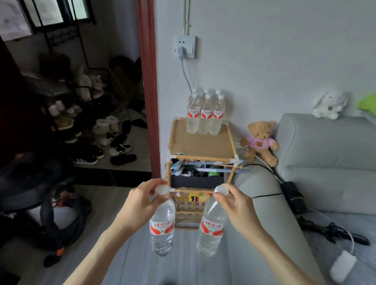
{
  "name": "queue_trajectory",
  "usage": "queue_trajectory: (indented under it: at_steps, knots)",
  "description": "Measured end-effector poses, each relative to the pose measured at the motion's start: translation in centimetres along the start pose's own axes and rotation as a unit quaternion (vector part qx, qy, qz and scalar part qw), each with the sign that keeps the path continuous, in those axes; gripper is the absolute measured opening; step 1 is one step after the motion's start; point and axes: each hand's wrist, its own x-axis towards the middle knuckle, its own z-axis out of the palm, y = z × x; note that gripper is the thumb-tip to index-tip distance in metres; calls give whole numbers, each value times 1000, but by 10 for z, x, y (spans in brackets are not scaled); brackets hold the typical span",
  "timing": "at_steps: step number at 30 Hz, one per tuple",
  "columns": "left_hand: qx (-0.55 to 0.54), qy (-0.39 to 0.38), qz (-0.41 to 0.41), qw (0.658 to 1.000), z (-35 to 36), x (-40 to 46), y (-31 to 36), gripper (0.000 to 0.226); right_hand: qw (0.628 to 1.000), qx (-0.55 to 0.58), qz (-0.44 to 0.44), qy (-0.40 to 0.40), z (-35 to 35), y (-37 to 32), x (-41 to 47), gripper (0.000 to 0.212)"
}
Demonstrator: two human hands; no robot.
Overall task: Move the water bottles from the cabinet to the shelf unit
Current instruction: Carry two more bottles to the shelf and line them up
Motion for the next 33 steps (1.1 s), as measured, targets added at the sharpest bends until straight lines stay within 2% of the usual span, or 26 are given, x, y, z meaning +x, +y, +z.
queue_trajectory:
  at_steps: [9, 12, 13, 17, 21, 26, 30, 33]
  knots:
    - [9, 11, 35, 999, 12, 182, -9, 26, 1000, -21, -16, 14, -9, 4, 177, 36]
    - [11, 26, 49, 998, 13, 240, -2, 25, 999, -4, -17, 33, -17, 4, 228, 58]
    - [15, 27, 55, 998, 14, 257, 0, 26, 999, 3, -15, 37, -20, 6, 244, 59]
    - [16, 20, 50, 998, 24, 311, 4, 29, 999, -4, -3, 50, -24, 17, 297, 33]
    - [8, 36, 37, 999, 34, 360, 3, 28, 999, -33, -12, 33, -25, 30, 347, 28]
    - [8, 26, 20, 999, 56, 410, 5, 32, 998, -41, -39, 1, -25, 51, 403, 45]
    - [18, 19, 3, 1000, 75, 444, 5, 33, 998, -28, -52, -30, -26, 65, 441, 22]
    - [32, 20, -5, 999, 83, 458, 3, 32, 997, -10, -59, -45, -24, 70, 458, 24]
